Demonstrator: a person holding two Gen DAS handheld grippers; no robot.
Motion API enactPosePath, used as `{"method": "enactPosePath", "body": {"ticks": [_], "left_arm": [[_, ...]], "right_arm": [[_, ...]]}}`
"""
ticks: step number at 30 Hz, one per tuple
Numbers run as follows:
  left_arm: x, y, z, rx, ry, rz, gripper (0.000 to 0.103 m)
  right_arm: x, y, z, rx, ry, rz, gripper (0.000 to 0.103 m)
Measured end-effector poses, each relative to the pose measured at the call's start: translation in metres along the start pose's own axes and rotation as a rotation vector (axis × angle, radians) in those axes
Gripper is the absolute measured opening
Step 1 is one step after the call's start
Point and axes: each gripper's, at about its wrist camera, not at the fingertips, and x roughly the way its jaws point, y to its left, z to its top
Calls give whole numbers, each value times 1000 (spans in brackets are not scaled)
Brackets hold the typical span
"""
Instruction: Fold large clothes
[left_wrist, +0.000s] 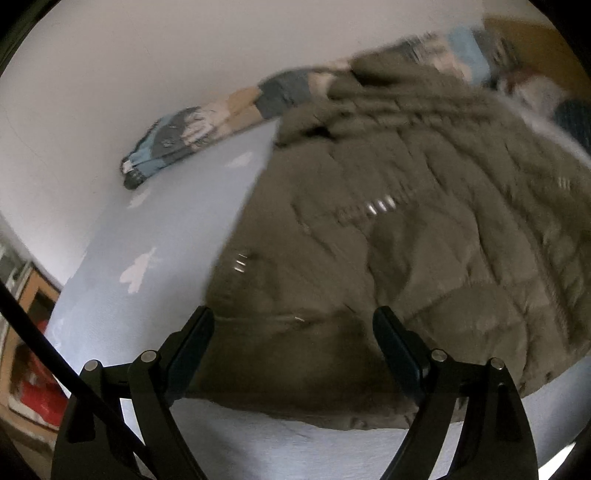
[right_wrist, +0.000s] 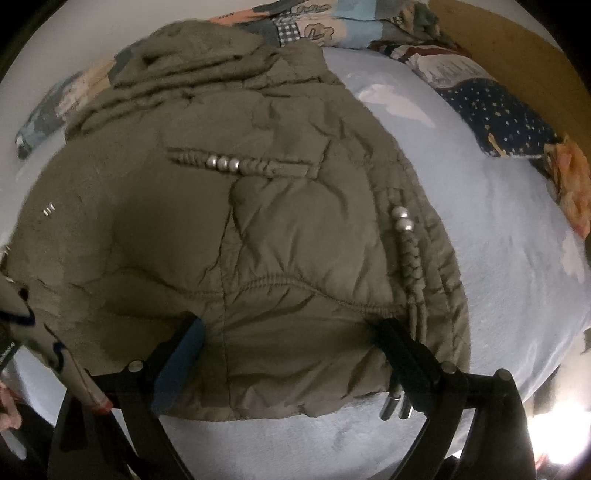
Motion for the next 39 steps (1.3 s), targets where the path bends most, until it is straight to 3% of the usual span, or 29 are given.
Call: {"method": "enactPosePath", "body": {"ticks": [3,7,9,11,15,17,21,27,39], "left_arm": [[-2,32,6,-130,8,-14,87],[15,87,3,-366,103,-44,87],[26,113,-5,-496,156,-78,86],[36,133,-14,-605,199,-128,77],[47,146,-28,-717,249,-193,76],[52,146,-34,-755,267,-221,76],[60,153,-43,-826,295,-250,76],[58,152,-46,-854,288,-277,76],[59,144,-58,-925,293,-376,76]], "right_arm": [[-22,-27,5,83,-84,51,96],[-39,-81,7,263,-148,114,94],[-32,-112,3,404,-123,190,83],[-20,-138,-6,540,-76,260,65],[1,-155,-20,673,-7,339,57],[3,-151,-19,660,-3,352,52],[4,-140,-13,631,0,346,51],[8,-150,-19,676,10,360,52],[25,-145,-27,703,64,397,72]]}}
